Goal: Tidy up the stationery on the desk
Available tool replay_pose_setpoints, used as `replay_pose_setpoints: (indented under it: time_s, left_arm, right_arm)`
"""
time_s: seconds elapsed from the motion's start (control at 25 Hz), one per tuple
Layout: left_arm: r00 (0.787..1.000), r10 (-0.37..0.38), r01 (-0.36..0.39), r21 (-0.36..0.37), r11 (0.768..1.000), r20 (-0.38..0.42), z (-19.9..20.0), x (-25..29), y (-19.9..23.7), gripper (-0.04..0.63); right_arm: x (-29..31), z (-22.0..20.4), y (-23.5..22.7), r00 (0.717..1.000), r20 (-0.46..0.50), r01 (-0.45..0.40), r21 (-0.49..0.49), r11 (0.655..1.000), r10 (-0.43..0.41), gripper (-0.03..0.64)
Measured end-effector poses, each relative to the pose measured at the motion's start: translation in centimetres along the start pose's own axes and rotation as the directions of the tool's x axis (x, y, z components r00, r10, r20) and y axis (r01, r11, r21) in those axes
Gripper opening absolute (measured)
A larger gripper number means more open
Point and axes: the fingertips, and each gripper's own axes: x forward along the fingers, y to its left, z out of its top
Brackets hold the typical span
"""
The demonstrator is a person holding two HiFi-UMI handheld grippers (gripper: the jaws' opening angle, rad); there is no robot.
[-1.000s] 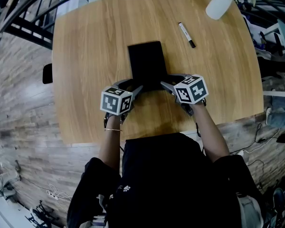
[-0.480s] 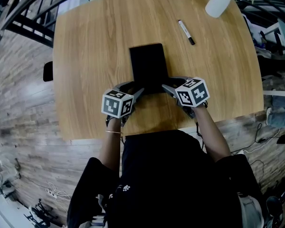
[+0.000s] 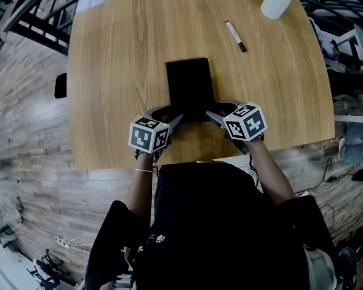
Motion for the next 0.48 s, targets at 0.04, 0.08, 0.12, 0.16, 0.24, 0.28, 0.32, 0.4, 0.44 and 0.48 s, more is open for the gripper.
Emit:
replay_pose_setpoints:
  time_s: [0.04, 0.08, 0.12, 0.16, 0.24, 0.28, 0.32, 0.4, 0.44, 0.48]
  left_arm:
    - [1.000, 0.000, 0.000, -0.002, 1.000, 0.001, -0.2, -0.1, -0.2, 0.204]
    - [1.000, 0.000, 0.000, -0.003, 1.000, 0.002, -0.5, -0.3, -0.4, 0.204]
    - [1.000, 0.001, -0.001, -0.004, 1.000, 0.003, -0.7, -0.4, -0.6, 0.204]
    - [1.000, 0.001, -0.001, -0.005, 1.000, 0.004, -1.0, -0.4, -0.9, 0.204]
    - [1.000, 0.001, -0.001, -0.006, 1.000, 0.006, -1.5, -0.6, -1.4, 0.204]
    - [1.000, 0.000, 0.000, -0.006, 1.000, 0.007, -1.8, -0.7, -1.7, 0.202]
    - [1.000, 0.000, 0.000, -0.005, 1.000, 0.008, -2.0, -0.7, -1.9, 0.201]
    - [1.000, -0.001, 0.001, -0.007, 1.000, 0.008, -2.3, -0.8, -2.2, 0.201]
    - [1.000, -0.002, 0.002, -0.009, 1.000, 0.007, -2.4, -0.9, -2.4, 0.201]
    - [1.000, -0.002, 0.002, -0.009, 1.000, 0.005, -2.6, -1.0, -2.5, 0.201]
  right_arm:
    - [-0.1, -0.2, 0.2, 1.000, -0.001, -0.001, -0.002, 1.000, 0.001, 0.163]
    - [-0.2, -0.4, 0.4, 1.000, -0.003, -0.003, -0.004, 1.000, 0.003, 0.163]
    - [-0.3, -0.7, 0.6, 1.000, -0.004, -0.004, -0.006, 1.000, 0.004, 0.163]
    - [-0.5, -1.0, 0.7, 1.000, -0.006, -0.005, -0.008, 1.000, 0.005, 0.163]
    - [-0.8, -1.6, 1.1, 1.000, -0.009, -0.007, -0.013, 1.000, 0.007, 0.163]
    - [-0.9, -1.9, 1.3, 1.000, -0.010, -0.008, -0.015, 1.000, 0.008, 0.163]
    - [-1.1, -2.2, 1.4, 1.000, -0.010, -0.009, -0.017, 1.000, 0.009, 0.163]
    - [-1.3, -2.6, 1.7, 1.000, -0.010, -0.010, -0.019, 1.000, 0.010, 0.163]
    - [-1.4, -2.8, 1.8, 1.000, -0.010, -0.011, -0.019, 1.000, 0.011, 0.163]
    - [-1.5, -2.9, 2.0, 1.000, -0.012, -0.012, -0.020, 1.000, 0.012, 0.163]
